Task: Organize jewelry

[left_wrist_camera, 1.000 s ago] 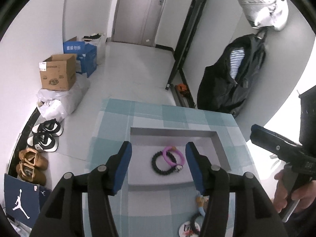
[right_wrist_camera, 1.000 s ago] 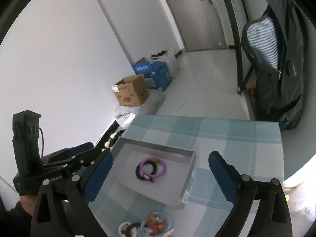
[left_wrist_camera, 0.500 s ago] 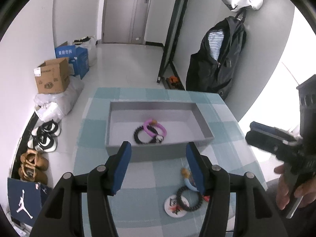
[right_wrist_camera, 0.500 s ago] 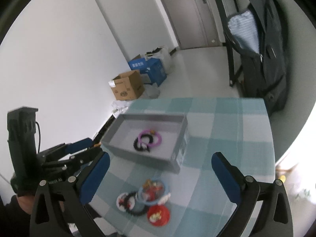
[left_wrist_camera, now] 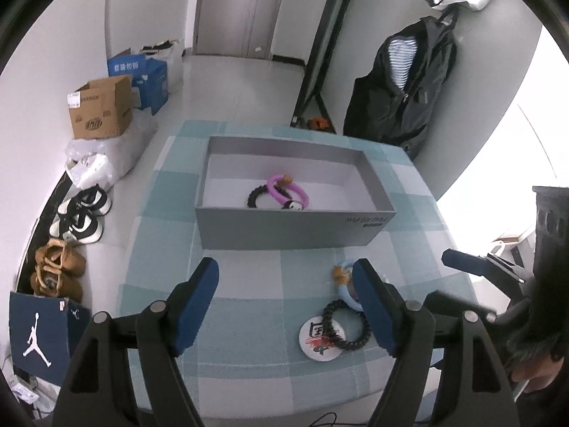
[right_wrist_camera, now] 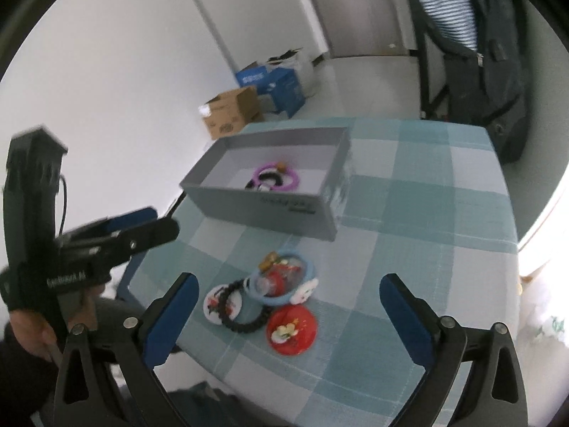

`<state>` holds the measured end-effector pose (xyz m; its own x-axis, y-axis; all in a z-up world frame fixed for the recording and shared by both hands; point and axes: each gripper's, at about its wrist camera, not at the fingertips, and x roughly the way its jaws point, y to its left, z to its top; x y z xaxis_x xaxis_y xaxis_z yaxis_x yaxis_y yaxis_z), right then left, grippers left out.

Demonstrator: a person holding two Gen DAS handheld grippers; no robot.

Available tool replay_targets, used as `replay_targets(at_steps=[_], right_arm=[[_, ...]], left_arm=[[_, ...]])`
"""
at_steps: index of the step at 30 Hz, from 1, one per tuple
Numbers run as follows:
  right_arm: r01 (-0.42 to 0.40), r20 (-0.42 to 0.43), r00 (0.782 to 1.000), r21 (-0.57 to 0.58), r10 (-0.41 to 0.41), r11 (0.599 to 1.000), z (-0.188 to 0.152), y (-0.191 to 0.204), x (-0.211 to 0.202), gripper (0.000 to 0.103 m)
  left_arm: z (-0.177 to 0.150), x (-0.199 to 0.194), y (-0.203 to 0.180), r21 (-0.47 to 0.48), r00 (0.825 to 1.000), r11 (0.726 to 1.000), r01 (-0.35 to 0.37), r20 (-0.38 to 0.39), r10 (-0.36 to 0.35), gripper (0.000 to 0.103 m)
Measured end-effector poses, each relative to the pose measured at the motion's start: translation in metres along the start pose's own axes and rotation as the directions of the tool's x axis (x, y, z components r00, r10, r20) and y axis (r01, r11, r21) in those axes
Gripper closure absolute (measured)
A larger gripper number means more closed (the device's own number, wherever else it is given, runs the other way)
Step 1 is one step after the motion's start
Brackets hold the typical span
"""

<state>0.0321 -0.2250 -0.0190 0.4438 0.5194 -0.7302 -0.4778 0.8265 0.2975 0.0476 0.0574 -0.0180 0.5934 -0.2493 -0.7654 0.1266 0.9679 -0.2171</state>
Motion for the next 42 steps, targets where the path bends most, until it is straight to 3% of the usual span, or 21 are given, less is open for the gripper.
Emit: replay_targets(at_steps=[2,6,8,16,23,28,30,39,42], right_arm=[[-0.016,-0.018,1.000,-0.032,0.016,0.999,-0.002,0.008,0.006,0.017],[-0.045,-0.071,0.997,-0.069,0.040,0.997,-0.005,0.021,0.022,0.026],[-0.060,-0.108,0.993,-0.088,0.051,0.994,-0.005,0.027,0.032,0.042],[-0.002,-0.124,0.992,-0.138,-0.015,0.990,-0.003,0.040,0.048,0.047],[0.042,-0.125,0.990,-0.132,-0.059,0.990,-0.001,0.038,0.051,0.085],[0.040,-0.126,0.990,-0.138,-0.057,0.990,-0.001,0.040,0.052,0.088],[0.025,-0.119,0.992,-0.134,-0.042,0.991,0.000,0.041,0.050,0.099],[0.000,-0.106,0.994,-0.080,-0.009,0.997,0.005,0.037,0.043,0.099],[-0.041,-0.087,0.995,-0.025,0.038,0.999,0.010,0.030,0.037,0.099]], left_arm=[[-0.002,0.003,0.002,-0.009,1.000,1.000,-0.005,-0.022,0.005,0.029],[-0.004,0.007,0.007,-0.013,0.998,1.000,0.012,-0.067,-0.012,0.029],[-0.005,0.007,0.010,-0.016,0.998,1.000,0.015,-0.067,-0.017,0.029],[-0.003,0.005,0.020,-0.044,0.998,0.999,-0.001,-0.059,-0.001,0.029],[-0.002,0.005,0.022,-0.049,0.998,0.999,0.002,-0.058,-0.005,0.029],[0.000,0.003,0.022,-0.042,0.999,0.999,0.008,-0.049,-0.010,0.029],[0.000,0.004,0.021,-0.038,0.999,0.999,0.007,-0.050,-0.009,0.029],[-0.001,0.006,0.024,-0.056,0.998,0.998,0.005,-0.059,-0.008,0.029],[-0.001,0.008,0.023,-0.062,0.998,0.998,0.008,-0.062,-0.011,0.029]])
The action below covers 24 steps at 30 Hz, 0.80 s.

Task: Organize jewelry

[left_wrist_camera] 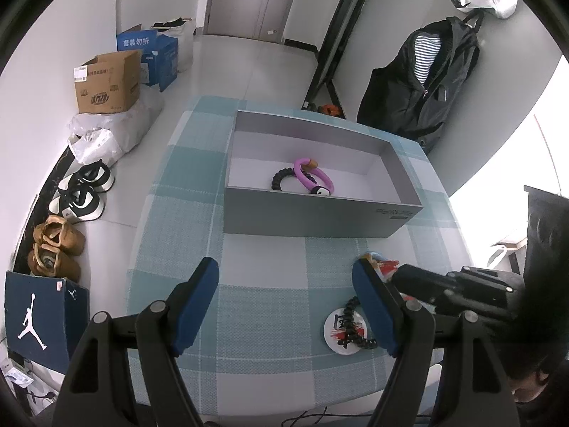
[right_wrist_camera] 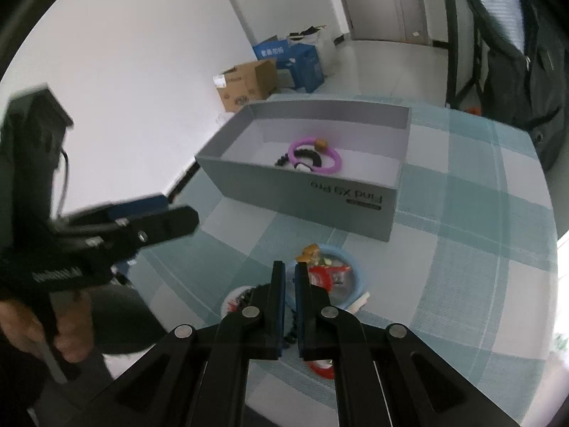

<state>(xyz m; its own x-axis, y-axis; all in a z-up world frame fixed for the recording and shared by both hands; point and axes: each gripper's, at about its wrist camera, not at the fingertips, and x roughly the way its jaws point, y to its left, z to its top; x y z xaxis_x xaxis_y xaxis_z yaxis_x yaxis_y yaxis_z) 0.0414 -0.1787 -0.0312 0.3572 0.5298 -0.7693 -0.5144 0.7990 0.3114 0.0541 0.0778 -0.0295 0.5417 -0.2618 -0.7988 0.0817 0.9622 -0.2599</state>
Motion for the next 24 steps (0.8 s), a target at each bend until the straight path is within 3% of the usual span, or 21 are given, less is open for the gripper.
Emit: replay_targets(at_steps=[7,12,19,21,24], right_arm=[[-0.087,0.045,0.996,0.099,0.083,0.991,0.009,-0.017,-0.013,0.099],[-0.158,0.009,0.987,0.204,0.159,0.966,0.008,-0.033,-0.006,0.099],[-0.184,0.085,0.982,0.230,0.168,0.956,0.010,-0.043,-0.032,0.099],[-0.183,0.110,0.981,0.240,0.160,0.954,0.010,-0.047,-0.040,0.099],[-0.175,0.133,0.980,0.244,0.145,0.954,0.010,-0.052,-0.049,0.099]], left_arm=[[-0.002,0.003,-0.001,0.004,1.000,1.000,0.006,-0.013,-0.006,0.029],[-0.004,0.007,-0.003,-0.001,0.999,1.000,0.019,-0.030,-0.019,0.029],[-0.007,0.008,-0.020,0.058,0.997,0.996,0.070,-0.043,-0.067,0.029],[-0.011,0.008,-0.030,0.092,0.994,0.990,0.105,-0.053,-0.100,0.029],[-0.015,0.010,-0.051,0.179,0.995,0.979,0.098,-0.052,-0.090,0.029]])
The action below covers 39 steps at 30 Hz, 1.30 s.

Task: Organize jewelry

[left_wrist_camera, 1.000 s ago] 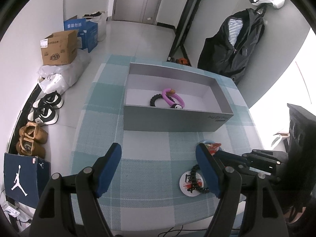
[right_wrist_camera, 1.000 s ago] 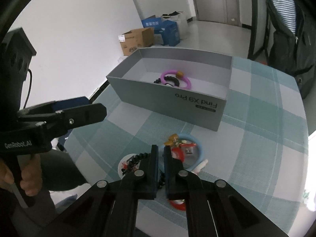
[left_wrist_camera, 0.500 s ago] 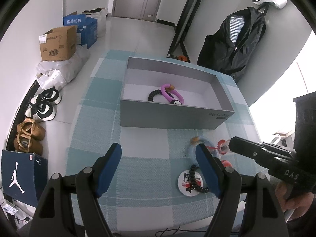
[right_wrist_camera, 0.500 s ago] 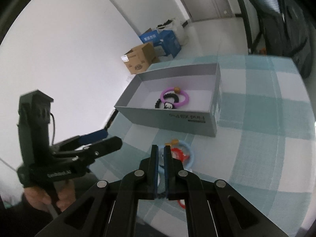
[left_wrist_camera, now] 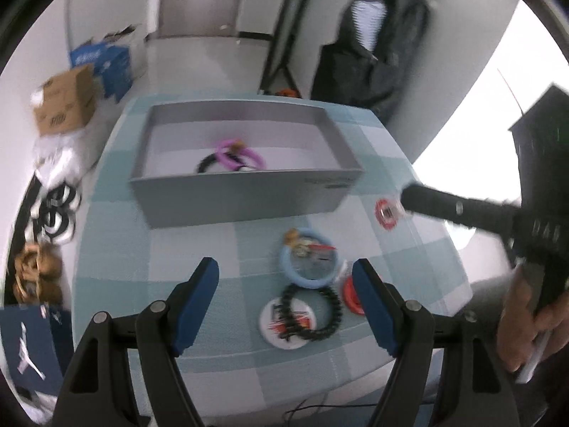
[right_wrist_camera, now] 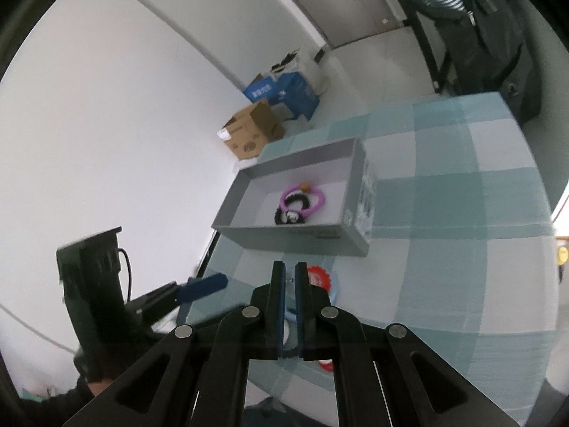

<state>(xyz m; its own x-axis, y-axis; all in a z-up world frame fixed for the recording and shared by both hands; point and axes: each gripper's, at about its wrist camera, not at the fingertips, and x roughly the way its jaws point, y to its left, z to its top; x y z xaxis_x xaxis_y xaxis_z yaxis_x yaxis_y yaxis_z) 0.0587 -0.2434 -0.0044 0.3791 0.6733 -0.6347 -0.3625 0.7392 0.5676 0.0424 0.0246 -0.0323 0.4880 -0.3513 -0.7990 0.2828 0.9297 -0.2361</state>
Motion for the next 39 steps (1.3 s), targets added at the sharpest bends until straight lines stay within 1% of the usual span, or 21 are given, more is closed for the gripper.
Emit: replay_targets(at_steps=[2,4,6,7,8,9,13,15,16,17,19,21,22,27,31,34,39], right_arm=[[0.005,0.015,1.000,0.005,-0.005,1.000,0.001,-0.003,-0.006,0.099],[0.012,0.026,1.000,0.013,-0.012,1.000,0.002,-0.007,-0.010,0.099],[0.011,0.035,0.999,0.019,-0.012,1.000,0.003,-0.009,-0.014,0.099],[0.014,0.039,0.999,0.019,-0.015,1.000,0.003,-0.010,-0.016,0.099],[0.015,0.043,0.999,0.019,-0.016,1.000,0.004,-0.012,-0.019,0.099],[0.013,0.045,0.999,0.020,-0.014,1.000,0.004,-0.014,-0.021,0.099],[0.013,0.053,0.999,0.024,-0.014,1.000,0.004,-0.017,-0.025,0.099],[0.015,0.053,0.998,0.023,-0.016,1.000,0.005,-0.018,-0.025,0.099],[0.015,0.053,0.998,0.023,-0.016,1.000,0.005,-0.018,-0.025,0.099],[0.017,0.054,0.998,0.023,-0.018,1.000,0.005,-0.019,-0.026,0.099],[0.017,0.052,0.998,0.026,-0.018,1.000,0.005,-0.020,-0.026,0.099],[0.016,0.053,0.998,0.030,-0.018,0.999,0.005,-0.021,-0.026,0.099],[0.016,0.053,0.998,0.031,-0.018,0.999,0.005,-0.021,-0.026,0.099],[0.015,0.054,0.998,0.028,-0.017,0.999,0.006,-0.022,-0.026,0.099],[0.014,0.054,0.998,0.025,-0.015,1.000,0.007,-0.021,-0.026,0.099],[0.010,0.059,0.998,0.024,-0.011,1.000,0.007,-0.019,-0.027,0.099],[-0.004,0.066,0.998,0.033,0.001,0.999,0.008,-0.018,-0.027,0.099]], left_arm=[[0.001,0.004,-0.012,0.043,1.000,0.999,0.005,-0.005,-0.005,0.029],[0.001,0.011,-0.024,0.090,1.000,0.996,-0.012,-0.018,0.014,0.030],[0.000,0.018,-0.029,0.109,0.999,0.994,-0.018,-0.035,0.022,0.040],[0.000,0.020,-0.029,0.111,0.999,0.994,-0.020,-0.041,0.025,0.052],[0.002,0.023,-0.030,0.112,0.998,0.993,-0.030,-0.045,0.035,0.056],[0.003,0.025,-0.031,0.110,0.998,0.993,-0.042,-0.042,0.046,0.056],[0.008,0.026,-0.030,0.088,0.999,0.995,-0.035,-0.027,0.038,0.056],[0.008,0.029,-0.030,0.088,0.998,0.995,-0.055,-0.028,0.058,0.056],[0.008,0.032,-0.030,0.088,0.997,0.994,-0.058,-0.037,0.061,0.062],[0.008,0.035,-0.030,0.087,0.997,0.995,-0.053,-0.044,0.056,0.073],[0.007,0.040,-0.030,0.089,0.996,0.994,-0.061,-0.061,0.066,0.079],[0.005,0.039,-0.031,0.097,0.995,0.993,-0.066,-0.064,0.072,0.081],[0.005,0.038,-0.032,0.103,0.995,0.992,-0.076,-0.061,0.082,0.089],[0.005,0.031,-0.035,0.111,0.996,0.990,-0.082,-0.037,0.087,0.090],[0.010,0.028,-0.032,0.084,0.998,0.995,-0.058,-0.024,0.060,0.091],[0.014,0.024,-0.027,0.055,1.000,0.998,-0.028,-0.012,0.029,0.091],[0.021,0.012,-0.015,-0.021,0.999,0.999,0.048,0.022,-0.048,0.091]])
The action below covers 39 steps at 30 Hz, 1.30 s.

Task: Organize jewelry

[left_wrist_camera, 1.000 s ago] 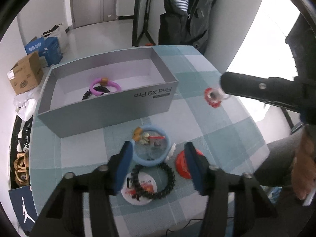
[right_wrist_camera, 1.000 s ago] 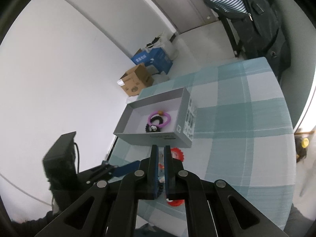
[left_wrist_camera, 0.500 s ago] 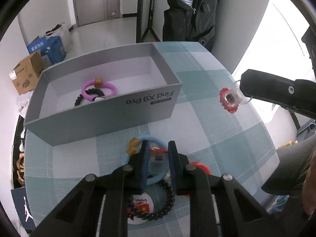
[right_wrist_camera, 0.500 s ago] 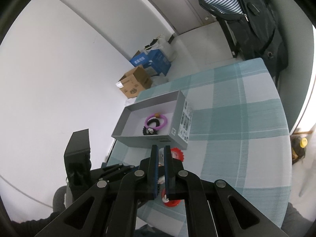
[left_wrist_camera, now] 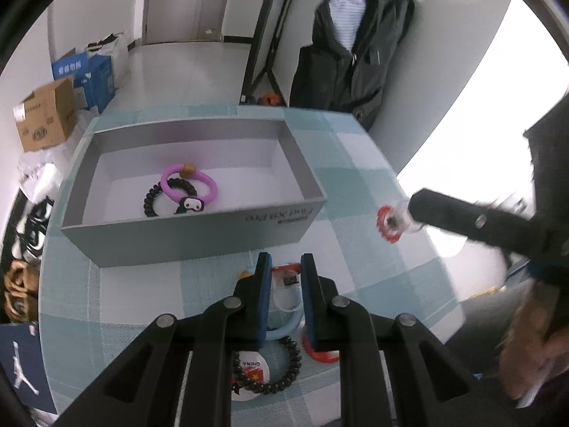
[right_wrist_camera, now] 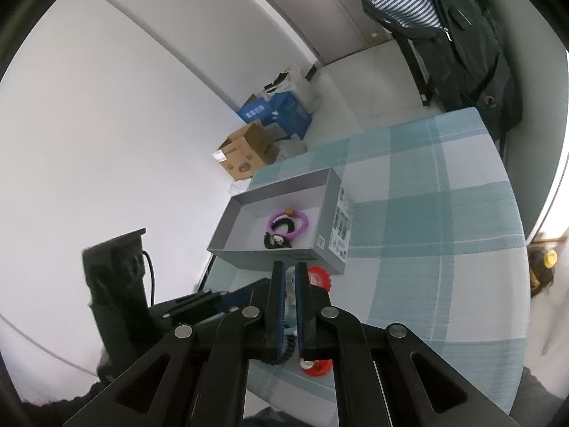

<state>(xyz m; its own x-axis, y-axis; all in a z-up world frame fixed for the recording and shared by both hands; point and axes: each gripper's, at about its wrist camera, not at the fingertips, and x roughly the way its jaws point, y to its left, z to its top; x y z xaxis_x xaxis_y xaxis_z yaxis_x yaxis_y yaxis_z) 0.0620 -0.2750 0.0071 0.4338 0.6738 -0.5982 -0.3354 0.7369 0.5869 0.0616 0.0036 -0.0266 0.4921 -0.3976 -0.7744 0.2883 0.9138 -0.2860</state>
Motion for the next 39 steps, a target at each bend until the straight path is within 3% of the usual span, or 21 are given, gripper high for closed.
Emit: replay_targets(at_steps=[10,19,26,30,34,39], right_arm=[[-0.039,0.009,0.999,0.008,0.039,0.999,0.005,0.011,0.004,0.099],[-0.096,0.003,0.995,0.004,0.096,0.995,0.027,0.027,0.020,0.099],[-0.109,-0.041,0.993,0.008,0.109,0.994,0.057,0.036,0.044,0.099],[-0.097,-0.067,0.993,-0.069,0.092,0.993,0.075,0.052,0.052,0.099],[-0.072,-0.105,0.993,-0.149,0.056,0.986,0.092,0.061,0.070,0.099],[-0.051,-0.167,0.986,-0.166,0.023,0.985,0.103,0.049,0.100,0.099]], left_arm=[[0.022,-0.024,0.022,-0.137,0.990,0.983,0.120,0.087,-0.108,0.091],[0.050,-0.033,0.047,-0.211,0.975,0.959,0.190,0.153,-0.160,0.091],[0.071,-0.031,0.062,-0.237,0.980,0.957,0.169,0.143,-0.138,0.091],[0.083,-0.022,0.066,-0.222,0.993,0.971,0.088,0.094,-0.068,0.091],[0.093,-0.005,0.075,-0.220,0.998,0.973,0.062,0.046,-0.053,0.091],[0.093,0.011,0.083,-0.209,0.999,0.976,0.054,0.008,-0.054,0.091]])
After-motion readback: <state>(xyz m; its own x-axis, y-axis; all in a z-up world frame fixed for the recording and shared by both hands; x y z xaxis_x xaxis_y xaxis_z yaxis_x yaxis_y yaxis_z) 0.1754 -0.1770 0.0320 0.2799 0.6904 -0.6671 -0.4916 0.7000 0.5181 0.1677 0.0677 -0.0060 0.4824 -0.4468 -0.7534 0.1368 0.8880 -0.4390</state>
